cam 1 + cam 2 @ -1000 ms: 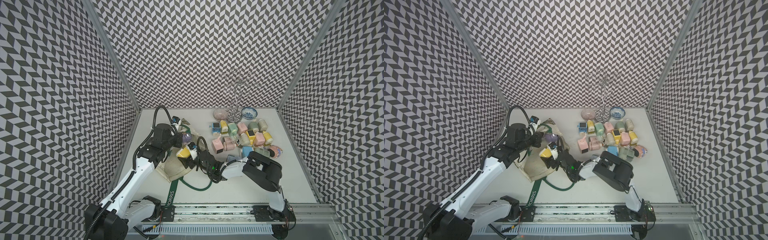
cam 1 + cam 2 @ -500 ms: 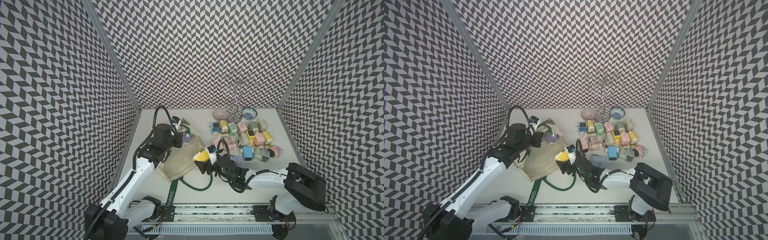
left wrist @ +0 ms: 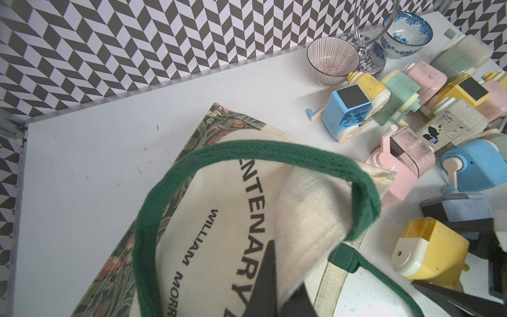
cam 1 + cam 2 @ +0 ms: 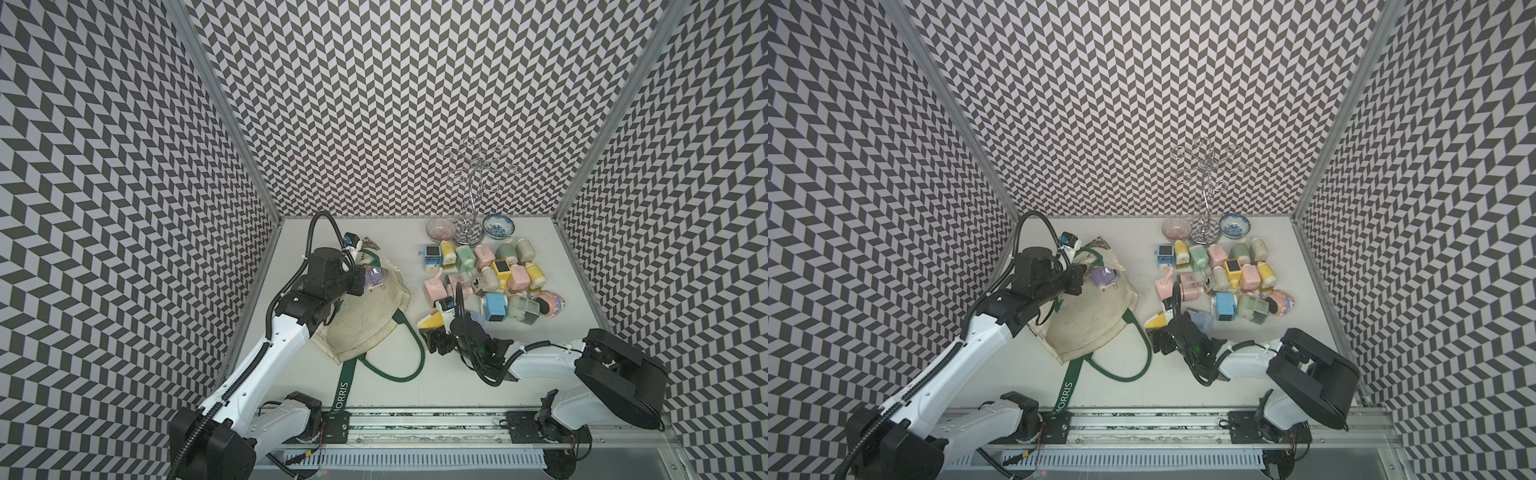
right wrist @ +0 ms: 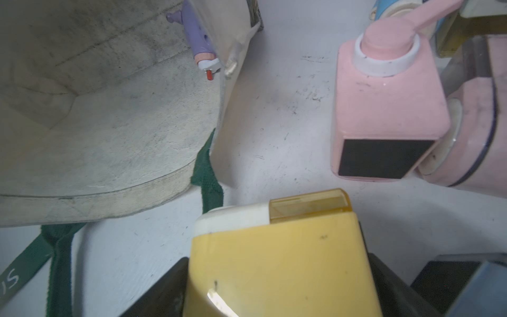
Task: Take out the pencil sharpeners from the tote bags
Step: Place the pencil sharpener at the center of the board, then pick up the pencil sharpener from the canvas bag.
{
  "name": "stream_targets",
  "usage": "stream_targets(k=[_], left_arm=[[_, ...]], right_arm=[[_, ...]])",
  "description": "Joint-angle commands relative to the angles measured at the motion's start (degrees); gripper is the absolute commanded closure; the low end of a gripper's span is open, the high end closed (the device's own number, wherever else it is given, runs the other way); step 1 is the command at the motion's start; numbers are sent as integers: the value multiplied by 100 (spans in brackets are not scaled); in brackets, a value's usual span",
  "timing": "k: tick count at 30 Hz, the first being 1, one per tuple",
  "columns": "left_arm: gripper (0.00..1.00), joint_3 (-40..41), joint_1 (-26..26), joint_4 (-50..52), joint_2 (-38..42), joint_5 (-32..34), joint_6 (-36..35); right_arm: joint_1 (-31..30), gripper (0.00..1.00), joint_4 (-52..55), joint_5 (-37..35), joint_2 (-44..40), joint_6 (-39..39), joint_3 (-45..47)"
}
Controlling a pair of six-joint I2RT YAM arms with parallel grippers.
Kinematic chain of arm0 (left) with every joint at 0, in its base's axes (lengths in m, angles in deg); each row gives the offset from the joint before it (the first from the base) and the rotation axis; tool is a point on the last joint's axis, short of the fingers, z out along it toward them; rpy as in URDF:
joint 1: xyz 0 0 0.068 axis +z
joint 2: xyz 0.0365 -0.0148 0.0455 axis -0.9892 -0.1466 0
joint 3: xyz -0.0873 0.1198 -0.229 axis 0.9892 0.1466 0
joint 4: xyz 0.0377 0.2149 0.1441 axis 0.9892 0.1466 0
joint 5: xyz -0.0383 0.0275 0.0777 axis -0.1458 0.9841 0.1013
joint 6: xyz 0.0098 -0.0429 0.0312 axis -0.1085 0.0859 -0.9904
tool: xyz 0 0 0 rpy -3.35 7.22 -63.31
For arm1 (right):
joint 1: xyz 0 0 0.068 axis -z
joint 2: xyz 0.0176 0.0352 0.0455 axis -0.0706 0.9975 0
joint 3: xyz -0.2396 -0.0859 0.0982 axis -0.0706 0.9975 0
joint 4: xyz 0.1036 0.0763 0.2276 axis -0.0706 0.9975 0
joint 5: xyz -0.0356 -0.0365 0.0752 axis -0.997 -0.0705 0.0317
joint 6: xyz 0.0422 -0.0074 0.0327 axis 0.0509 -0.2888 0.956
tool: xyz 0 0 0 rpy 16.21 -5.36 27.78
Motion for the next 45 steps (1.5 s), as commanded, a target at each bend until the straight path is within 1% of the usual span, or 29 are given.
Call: stream_targets(k=[1,6,9,11,15,18,23,25,27,29,30,32,33,35,38,41,45], left_arm=[[100,-42,-27,-16,51,32,19],[100,-32,-30,-24,49,13,19],[100,-41,-34,-16,40,17,15],[100,-32,-37,-11,54,16,17],[100,-43,-31,-16,51,13,16],[100,-41,-29,-15,66,8,20],[100,-47,-30,-24,67,-4,29],[100,-41,-31,-17,69,0,28],[100,-43,-33,-24,74,-3,33],[100,-43,-30,-33,78,-3,50],[100,-41,-25,-42,78,1,56],[100,-41,-30,-42,67,-2,63],[100,-41,-27,-42,62,5,61],[100,-49,-29,-42,60,5,74],[100,-49,-28,-57,94,22,76],[100,-46,-29,-68,131,39,77],[100,-23,-30,-99,181,97,30]], right_arm=[[186,36,-70,-232,-16,238,16],[736,36,-126,-34,-143,348,318],[822,35,-20,-174,-188,373,317],[870,33,123,-342,-181,423,267],[894,14,219,-147,-260,430,160],[887,0,434,-82,-578,349,57],[891,1,838,-395,-1425,-29,-5],[885,1,1083,-413,-1802,-236,-66],[882,1,1156,-128,-2217,-453,-70],[853,0,1025,305,-2496,-462,-21],[793,2,881,586,-2622,-448,19],[551,6,593,878,-2703,-396,57],[351,7,415,967,-2655,-420,47],[-88,8,90,856,-2374,-507,-18],[-695,10,-163,584,-1524,-684,-430],[-1001,11,-418,570,-490,-697,-973],[-1098,12,-1011,515,832,-702,-1599]])
